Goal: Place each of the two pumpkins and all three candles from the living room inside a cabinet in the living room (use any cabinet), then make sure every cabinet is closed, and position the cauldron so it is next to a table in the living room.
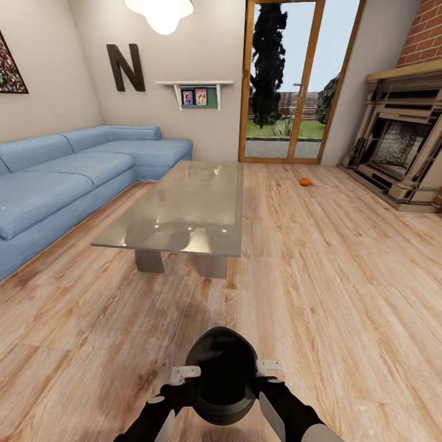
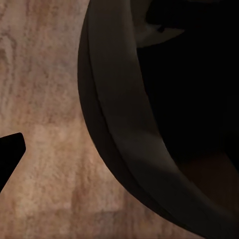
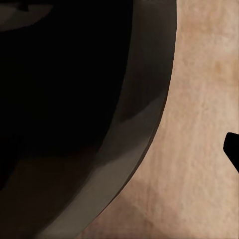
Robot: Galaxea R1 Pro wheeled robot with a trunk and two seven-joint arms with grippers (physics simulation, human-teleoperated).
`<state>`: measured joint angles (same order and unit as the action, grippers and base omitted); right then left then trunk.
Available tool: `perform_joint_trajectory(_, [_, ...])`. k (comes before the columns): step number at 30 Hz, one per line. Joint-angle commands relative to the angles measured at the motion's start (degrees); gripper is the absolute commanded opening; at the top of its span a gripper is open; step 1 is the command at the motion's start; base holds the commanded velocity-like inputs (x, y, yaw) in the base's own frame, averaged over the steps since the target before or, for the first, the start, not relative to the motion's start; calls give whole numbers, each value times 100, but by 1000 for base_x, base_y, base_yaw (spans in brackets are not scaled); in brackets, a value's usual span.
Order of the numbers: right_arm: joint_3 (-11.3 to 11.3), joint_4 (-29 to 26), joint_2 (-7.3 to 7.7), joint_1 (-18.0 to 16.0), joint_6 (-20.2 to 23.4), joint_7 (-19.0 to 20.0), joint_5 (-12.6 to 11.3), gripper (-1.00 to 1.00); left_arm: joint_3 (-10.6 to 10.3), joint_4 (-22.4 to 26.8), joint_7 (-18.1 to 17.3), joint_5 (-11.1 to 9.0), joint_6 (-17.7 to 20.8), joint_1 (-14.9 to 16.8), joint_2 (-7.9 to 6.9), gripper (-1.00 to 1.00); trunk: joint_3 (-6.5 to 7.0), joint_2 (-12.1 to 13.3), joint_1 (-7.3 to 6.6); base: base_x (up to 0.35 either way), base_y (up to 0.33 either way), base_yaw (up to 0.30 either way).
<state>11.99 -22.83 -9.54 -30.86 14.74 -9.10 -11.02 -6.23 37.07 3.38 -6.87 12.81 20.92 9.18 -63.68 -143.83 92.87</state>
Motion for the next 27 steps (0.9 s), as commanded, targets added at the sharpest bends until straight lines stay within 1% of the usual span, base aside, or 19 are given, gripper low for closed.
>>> perform_joint_trajectory(1, [47,-11,5,-1,29,-48,-59,100,-43,11,19,-63,31,1,-4,100,-27,-3,1,0,0,0])
perform_joint_trajectory(18, [48,-11,5,-3,29,-48,-59,100,-80,2,-48,-76,45,1,-4,100,-404,-26,45,0,0,0])
perform_joint_trajectory(27, [48,-11,5,0,29,-48,-59,100,-80,6,-48,-69,32,2,-4,100,-404,-26,45,0,0,0])
